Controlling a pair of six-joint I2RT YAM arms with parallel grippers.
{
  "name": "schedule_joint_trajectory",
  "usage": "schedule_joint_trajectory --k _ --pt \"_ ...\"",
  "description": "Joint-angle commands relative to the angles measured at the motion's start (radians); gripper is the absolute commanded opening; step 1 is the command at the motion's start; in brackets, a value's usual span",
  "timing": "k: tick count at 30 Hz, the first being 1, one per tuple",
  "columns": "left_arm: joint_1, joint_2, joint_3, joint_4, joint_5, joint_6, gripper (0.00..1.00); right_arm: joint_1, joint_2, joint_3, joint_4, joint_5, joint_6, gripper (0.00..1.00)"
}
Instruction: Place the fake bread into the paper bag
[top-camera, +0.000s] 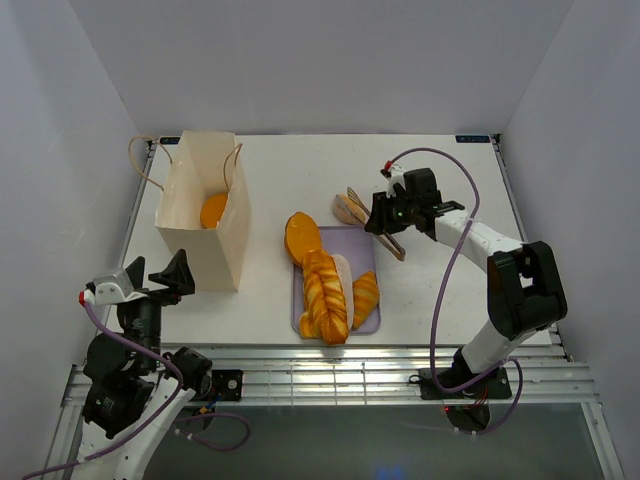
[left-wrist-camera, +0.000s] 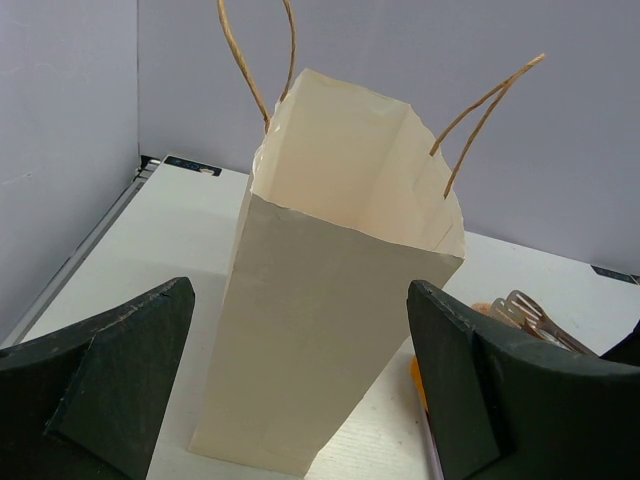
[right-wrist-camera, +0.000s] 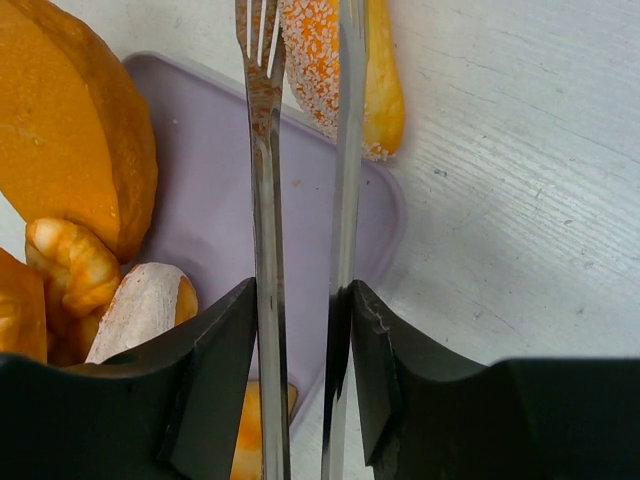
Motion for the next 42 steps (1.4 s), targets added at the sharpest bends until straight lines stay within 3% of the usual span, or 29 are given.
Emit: schedule_joint_trajectory --k 1,25,42 --pt "-0.004 -0.049 -0.004 0.014 0.017 0.011 0.98 -0.008 -0.017 0.046 0.029 -0.032 0.004 0.46" --pt "-0.006 -0.051 -0.005 0.012 0.024 0.013 0.98 -0.027 -0.077 0.072 0.026 -0.102 0.035 0.38" --pt "-0.006 -0.054 -0.007 0.014 0.028 0.013 0.98 -0.030 -0.175 0.127 -0.003 -0.169 0.071 0.38"
